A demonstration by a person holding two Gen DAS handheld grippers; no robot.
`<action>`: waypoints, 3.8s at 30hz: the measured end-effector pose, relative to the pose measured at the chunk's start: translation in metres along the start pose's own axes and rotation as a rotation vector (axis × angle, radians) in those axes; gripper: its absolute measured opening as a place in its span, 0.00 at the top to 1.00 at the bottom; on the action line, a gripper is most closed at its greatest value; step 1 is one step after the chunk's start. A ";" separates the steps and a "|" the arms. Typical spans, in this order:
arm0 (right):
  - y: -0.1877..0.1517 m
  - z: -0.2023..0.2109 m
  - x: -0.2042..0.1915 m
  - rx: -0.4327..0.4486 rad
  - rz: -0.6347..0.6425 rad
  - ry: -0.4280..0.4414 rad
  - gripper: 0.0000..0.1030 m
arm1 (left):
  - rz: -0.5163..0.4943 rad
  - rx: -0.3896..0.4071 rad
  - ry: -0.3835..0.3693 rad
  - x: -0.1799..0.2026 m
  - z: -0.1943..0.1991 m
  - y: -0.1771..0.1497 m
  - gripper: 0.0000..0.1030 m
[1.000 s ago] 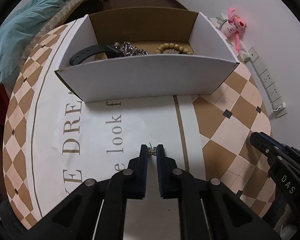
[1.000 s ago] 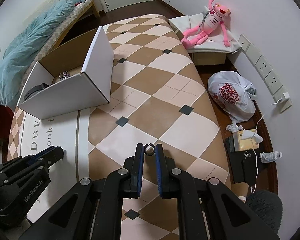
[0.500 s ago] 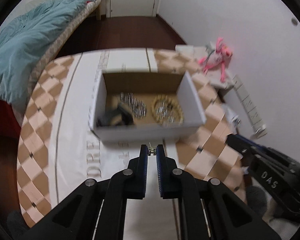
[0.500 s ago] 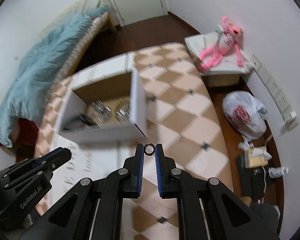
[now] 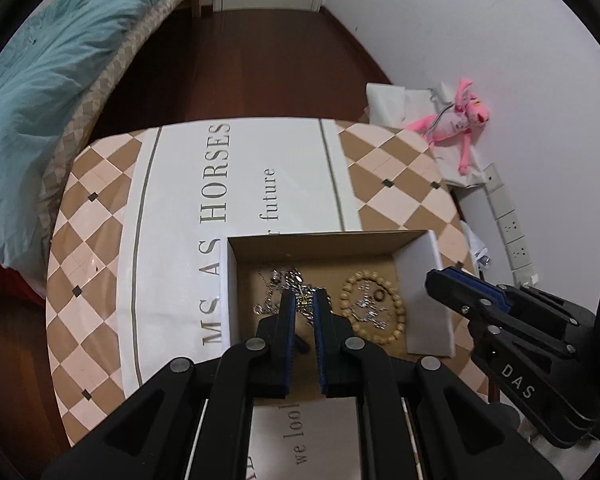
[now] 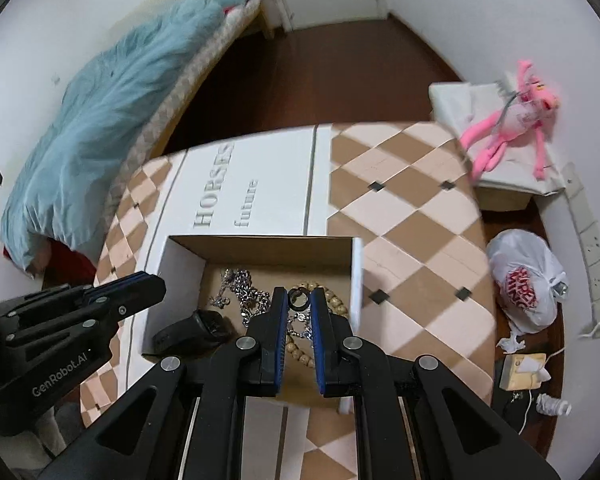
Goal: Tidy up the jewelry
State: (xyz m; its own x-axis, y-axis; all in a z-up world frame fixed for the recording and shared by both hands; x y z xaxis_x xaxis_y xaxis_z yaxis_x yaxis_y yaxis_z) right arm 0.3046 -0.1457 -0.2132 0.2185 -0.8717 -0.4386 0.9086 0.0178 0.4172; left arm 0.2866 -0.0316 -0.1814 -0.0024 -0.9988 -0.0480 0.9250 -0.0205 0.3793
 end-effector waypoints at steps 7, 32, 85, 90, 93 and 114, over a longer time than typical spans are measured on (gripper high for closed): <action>0.010 -0.014 0.010 -0.062 -0.023 0.024 0.55 | 0.011 -0.050 0.067 -0.011 -0.014 0.004 0.90; -0.052 0.026 0.037 -0.015 -0.009 -0.302 0.01 | 0.057 0.097 0.221 -0.038 0.014 -0.036 0.04; -0.099 0.291 -0.105 0.356 0.121 -0.294 0.00 | 0.118 0.371 0.224 -0.045 0.255 -0.104 0.04; -0.081 0.275 -0.096 0.335 0.111 -0.301 0.00 | 0.107 0.346 0.225 -0.044 0.242 -0.092 0.04; -0.074 0.263 -0.090 0.312 0.104 -0.308 0.00 | 0.101 0.310 0.220 -0.043 0.230 -0.087 0.04; -0.059 0.220 -0.065 0.195 0.073 -0.326 0.00 | 0.091 0.217 0.215 -0.044 0.194 -0.071 0.04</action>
State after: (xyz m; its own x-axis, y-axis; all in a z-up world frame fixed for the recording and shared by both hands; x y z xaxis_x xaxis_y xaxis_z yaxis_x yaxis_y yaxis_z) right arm 0.1588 -0.1979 -0.0347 0.1270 -0.9820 -0.1396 0.8031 0.0192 0.5955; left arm 0.1476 0.0052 -0.0270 0.1789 -0.9653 -0.1904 0.8150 0.0370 0.5783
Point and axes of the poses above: each gripper's, at about its wrist camera, not at the fingertips, and z roughly against the way its jaws point, x to its right, y to its top, the point moved 9 cm from there along -z, roughly the way its jaws point, and after that the axes turned 12 degrees about y, right-handed, at the moved point
